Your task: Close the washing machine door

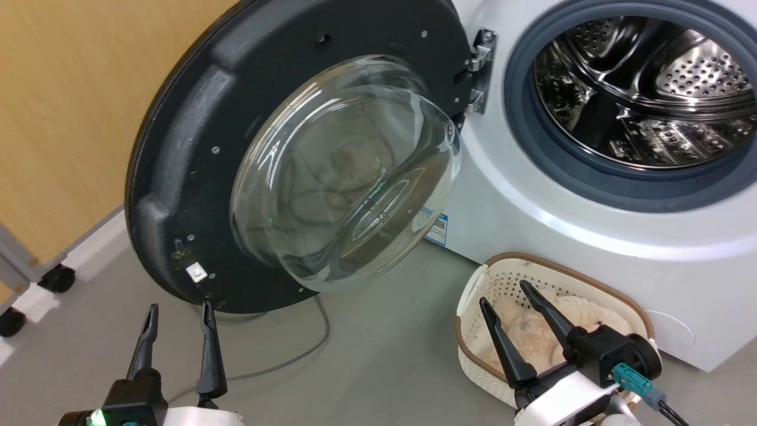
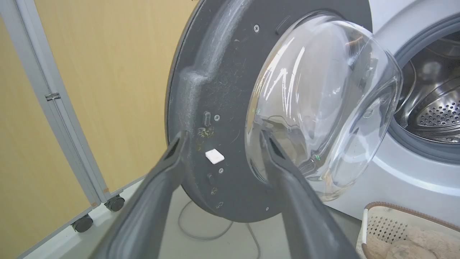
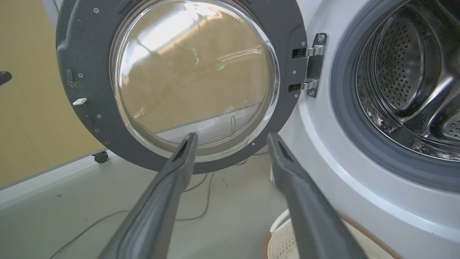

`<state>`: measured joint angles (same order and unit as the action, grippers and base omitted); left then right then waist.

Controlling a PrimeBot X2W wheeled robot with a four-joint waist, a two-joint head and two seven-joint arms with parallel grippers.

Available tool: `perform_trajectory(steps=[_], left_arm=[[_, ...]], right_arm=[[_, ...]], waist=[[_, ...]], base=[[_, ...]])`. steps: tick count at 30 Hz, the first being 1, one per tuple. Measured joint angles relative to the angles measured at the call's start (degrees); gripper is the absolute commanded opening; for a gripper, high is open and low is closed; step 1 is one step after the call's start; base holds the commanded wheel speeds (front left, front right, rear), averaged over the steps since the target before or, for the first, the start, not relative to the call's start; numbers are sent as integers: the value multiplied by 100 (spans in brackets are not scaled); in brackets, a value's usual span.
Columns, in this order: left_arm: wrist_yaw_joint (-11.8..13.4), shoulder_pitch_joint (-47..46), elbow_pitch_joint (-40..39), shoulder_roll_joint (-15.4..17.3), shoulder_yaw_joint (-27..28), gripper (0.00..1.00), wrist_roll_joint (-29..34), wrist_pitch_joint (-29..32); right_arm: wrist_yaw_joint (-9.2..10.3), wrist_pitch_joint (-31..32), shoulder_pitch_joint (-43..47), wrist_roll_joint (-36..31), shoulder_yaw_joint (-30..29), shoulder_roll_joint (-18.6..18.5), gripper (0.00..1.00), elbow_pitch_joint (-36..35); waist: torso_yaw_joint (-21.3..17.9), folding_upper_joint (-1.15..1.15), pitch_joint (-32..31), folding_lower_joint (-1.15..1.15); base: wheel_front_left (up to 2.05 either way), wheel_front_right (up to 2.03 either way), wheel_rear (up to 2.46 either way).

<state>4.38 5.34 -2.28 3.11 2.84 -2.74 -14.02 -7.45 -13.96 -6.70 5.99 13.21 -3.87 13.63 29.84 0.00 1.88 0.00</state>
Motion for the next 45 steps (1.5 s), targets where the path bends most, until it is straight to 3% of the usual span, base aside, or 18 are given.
perform_trajectory(steps=[14, 15, 16, 17, 21, 24, 26, 27, 29, 36, 39, 45], left_arm=[[-1, 47, 5, -3, 31, 100, -30, -66], [-9, 47, 12, -4, 32, 88, -76, -66], [-44, 47, 9, -4, 36, 11, -112, -66], [-56, 47, -1, -4, 42, 0, -138, -66], [-142, 18, -122, 0, 191, 0, -222, -67], [-359, -132, -126, 35, 442, 0, -650, -67], [-444, -208, -105, 134, 509, 0, -693, -67], [-609, -461, 49, 344, 744, 0, -939, -67], [-706, -787, 230, 565, 999, 0, -1238, 1], [-922, -2395, 1110, 1053, 1728, 0, -2782, 846], [-994, -2926, 1642, 1292, 1834, 0, -3143, 1111], [-1006, -3678, 2964, 1389, 2336, 0, -4435, 2142]], right_arm=[[0, -77, -21, 23, 48, 1, 100, 53], [0, -77, -21, 23, 49, 2, 100, 53], [0, -77, -21, 23, 48, 2, 100, 53], [0, -77, -21, 23, 46, 2, 100, 53], [0, -78, -20, 22, 30, 3, 100, 48], [0, -78, -17, 4, -33, 5, 100, -3], [0, -78, -15, -3, -64, 4, 100, -38], [0, -74, -4, -87, -153, 0, 100, -103], [0, -45, 19, -152, -227, -2, 100, -168], [0, 144, 108, -311, -393, -53, 100, -503], [0, 235, 183, -419, -464, -92, 100, -656], [0, 383, 221, -486, -520, -132, 100, -889]], waist=[[137, 0, 16, 0], [137, 0, 18, 0], [138, 0, 18, 0], [138, 0, 19, 0], [140, 0, 18, 0], [131, 0, 50, 0], [128, 0, 69, 0], [123, 0, 121, 0], [122, 0, 186, 0], [133, 0, 483, 0], [141, 0, 608, 0], [39, 0, 788, 0]], base=[[0, 0, 0], [0, 0, 0], [0, 0, 0], [0, 0, 0], [0, 0, 0], [0, 0, 0], [0, 0, 0], [0, 0, 0], [0, 0, 0], [0, 0, 0], [0, 0, 0], [0, 0, 0]])
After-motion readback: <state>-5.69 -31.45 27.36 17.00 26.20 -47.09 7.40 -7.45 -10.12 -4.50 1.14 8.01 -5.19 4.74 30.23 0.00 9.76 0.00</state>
